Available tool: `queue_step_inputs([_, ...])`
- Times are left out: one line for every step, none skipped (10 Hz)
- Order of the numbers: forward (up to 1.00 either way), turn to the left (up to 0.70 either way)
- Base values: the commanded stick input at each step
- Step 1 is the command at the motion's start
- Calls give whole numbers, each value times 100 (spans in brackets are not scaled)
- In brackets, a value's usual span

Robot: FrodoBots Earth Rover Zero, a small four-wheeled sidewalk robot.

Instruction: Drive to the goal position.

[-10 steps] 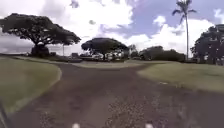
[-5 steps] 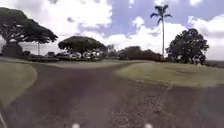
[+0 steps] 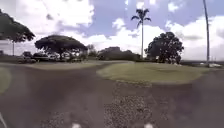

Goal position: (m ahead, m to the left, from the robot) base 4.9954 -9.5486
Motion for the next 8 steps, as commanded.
queue_step_inputs([0,-70])
queue_step_inputs([0,-70])
queue_step_inputs([0,-70])
queue_step_inputs([0,-70])
queue_step_inputs([0,-70])
queue_step_inputs([0,-70])
queue_step_inputs([0,-70])
queue_step_inputs([0,-70])
